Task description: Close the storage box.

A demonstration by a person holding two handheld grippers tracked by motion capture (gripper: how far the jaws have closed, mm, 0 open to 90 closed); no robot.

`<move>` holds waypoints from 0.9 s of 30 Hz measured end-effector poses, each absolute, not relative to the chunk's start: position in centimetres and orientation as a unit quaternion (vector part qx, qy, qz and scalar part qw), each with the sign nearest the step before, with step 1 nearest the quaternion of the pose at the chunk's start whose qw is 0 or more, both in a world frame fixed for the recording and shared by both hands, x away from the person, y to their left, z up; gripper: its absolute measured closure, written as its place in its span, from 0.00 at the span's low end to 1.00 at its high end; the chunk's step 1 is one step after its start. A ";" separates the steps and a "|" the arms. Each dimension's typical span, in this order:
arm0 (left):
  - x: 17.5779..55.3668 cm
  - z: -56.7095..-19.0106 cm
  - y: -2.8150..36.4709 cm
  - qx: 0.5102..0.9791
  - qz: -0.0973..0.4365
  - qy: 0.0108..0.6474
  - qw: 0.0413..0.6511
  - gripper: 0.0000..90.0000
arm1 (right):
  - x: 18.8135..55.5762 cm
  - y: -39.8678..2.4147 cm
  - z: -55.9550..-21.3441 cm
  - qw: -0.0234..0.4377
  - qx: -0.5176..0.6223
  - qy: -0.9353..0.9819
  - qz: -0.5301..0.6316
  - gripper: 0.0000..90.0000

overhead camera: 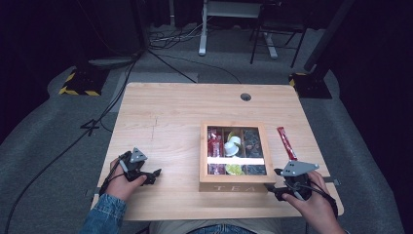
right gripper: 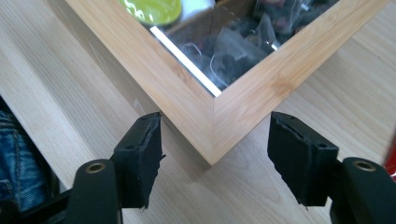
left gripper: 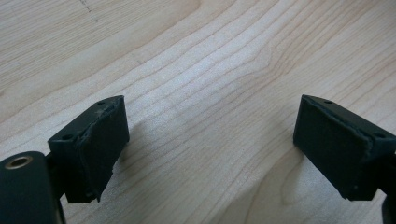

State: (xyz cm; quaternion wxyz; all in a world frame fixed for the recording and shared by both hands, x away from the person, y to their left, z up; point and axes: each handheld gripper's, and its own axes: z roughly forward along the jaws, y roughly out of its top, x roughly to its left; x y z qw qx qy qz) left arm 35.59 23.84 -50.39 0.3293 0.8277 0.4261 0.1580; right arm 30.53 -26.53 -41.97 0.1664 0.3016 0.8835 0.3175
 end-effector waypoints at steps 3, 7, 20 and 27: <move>35.6 -50.4 23.8 0.828 0.158 0.426 0.329 0.12 | 30.6 -26.6 -41.2 0.161 0.306 0.875 0.338 0.38; 35.6 -50.4 23.8 0.827 0.158 0.427 0.330 0.12 | 31.1 -26.9 -40.1 0.160 0.306 0.866 0.361 0.38; 35.6 -50.4 24.1 0.832 0.155 0.416 0.333 0.12 | 32.9 -31.2 -36.8 0.186 0.335 0.822 0.421 0.35; 35.6 -50.4 24.3 0.834 0.149 0.411 0.335 0.12 | 33.6 -34.0 -36.9 0.200 0.368 0.812 0.406 0.34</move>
